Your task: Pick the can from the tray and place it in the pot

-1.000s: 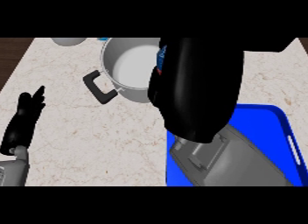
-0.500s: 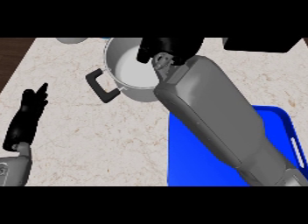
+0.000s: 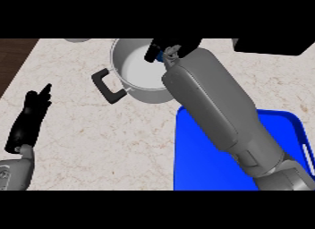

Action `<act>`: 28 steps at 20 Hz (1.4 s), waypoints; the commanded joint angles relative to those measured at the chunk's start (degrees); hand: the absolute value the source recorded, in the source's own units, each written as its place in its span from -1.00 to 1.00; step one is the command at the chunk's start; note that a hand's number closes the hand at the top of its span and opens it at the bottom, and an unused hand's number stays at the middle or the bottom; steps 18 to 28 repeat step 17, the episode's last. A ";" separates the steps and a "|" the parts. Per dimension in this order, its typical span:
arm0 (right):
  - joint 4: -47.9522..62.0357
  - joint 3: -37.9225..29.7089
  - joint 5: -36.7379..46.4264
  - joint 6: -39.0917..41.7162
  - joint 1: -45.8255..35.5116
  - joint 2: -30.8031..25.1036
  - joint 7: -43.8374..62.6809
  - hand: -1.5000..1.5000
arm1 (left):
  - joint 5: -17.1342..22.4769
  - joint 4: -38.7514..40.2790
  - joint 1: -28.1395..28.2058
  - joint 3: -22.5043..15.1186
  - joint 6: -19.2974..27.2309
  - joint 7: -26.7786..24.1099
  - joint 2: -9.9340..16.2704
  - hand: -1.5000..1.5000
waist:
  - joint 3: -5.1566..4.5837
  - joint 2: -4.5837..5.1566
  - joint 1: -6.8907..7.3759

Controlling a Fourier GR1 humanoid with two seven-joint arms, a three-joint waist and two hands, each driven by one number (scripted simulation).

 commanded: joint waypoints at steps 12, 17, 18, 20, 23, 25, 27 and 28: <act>5.29 -2.13 -4.60 -44.45 1.52 0.42 -5.61 -1.00 | -0.49 0.91 -0.30 0.98 0.56 1.19 0.43 0.00 | 0.11 -0.58 -2.06; 3.04 -0.16 -1.94 -53.06 6.77 0.42 -4.06 -1.00 | 0.99 0.76 1.78 3.21 -0.35 -0.95 1.93 0.00 | 0.09 -1.06 -3.57; 3.04 -0.16 -1.94 -53.06 6.77 0.42 -4.06 -1.00 | 0.99 0.76 1.78 3.21 -0.35 -0.95 1.93 0.00 | 0.09 -1.06 -3.57; 3.04 -0.16 -1.94 -53.06 6.77 0.42 -4.06 -1.00 | 0.99 0.76 1.78 3.21 -0.35 -0.95 1.93 0.00 | 0.09 -1.06 -3.57; 3.04 -0.16 -1.94 -53.06 6.77 0.42 -4.06 -1.00 | 0.99 0.76 1.78 3.21 -0.35 -0.95 1.93 0.00 | 0.09 -1.06 -3.57; 3.04 -0.16 -1.94 -53.06 6.77 0.42 -4.06 -1.00 | 0.99 0.76 1.78 3.21 -0.35 -0.95 1.93 0.00 | 0.09 -1.06 -3.57; 3.04 -0.16 -1.94 -53.06 6.77 0.42 -4.06 -1.00 | 0.99 0.76 1.78 3.21 -0.35 -0.95 1.93 0.00 | 0.09 -1.06 -3.57; 3.04 -0.16 -1.94 -53.06 6.77 0.42 -4.06 -1.00 | 0.99 0.76 1.78 3.21 -0.35 -0.95 1.93 0.00 | 0.09 -1.06 -3.57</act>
